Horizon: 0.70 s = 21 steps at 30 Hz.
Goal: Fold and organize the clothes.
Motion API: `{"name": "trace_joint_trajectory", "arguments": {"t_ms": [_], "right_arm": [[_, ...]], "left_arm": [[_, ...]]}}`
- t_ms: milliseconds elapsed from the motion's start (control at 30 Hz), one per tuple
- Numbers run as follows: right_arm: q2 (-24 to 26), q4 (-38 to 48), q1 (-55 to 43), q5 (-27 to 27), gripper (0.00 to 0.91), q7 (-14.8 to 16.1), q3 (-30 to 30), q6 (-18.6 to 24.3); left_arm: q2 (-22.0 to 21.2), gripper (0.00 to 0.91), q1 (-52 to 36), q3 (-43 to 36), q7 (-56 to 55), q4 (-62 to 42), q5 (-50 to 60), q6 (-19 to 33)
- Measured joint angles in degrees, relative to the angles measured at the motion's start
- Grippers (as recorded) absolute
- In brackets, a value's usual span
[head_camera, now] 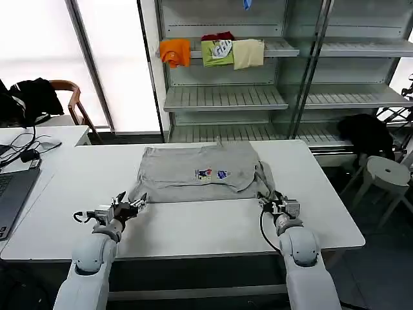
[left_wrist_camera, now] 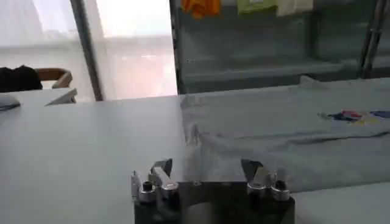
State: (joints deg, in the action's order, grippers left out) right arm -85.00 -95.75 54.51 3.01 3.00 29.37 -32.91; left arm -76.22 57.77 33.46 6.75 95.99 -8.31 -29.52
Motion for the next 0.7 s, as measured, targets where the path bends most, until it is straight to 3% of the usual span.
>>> {"name": "trace_joint_trajectory", "arguments": {"t_ms": [700], "right_arm": [[0.2,-2.3,1.8,1.5,0.000,0.1,-0.6,-0.2]], "left_arm": [[-0.1,0.000,0.4,-0.3,1.3,-0.4,1.7,-1.1]]}}
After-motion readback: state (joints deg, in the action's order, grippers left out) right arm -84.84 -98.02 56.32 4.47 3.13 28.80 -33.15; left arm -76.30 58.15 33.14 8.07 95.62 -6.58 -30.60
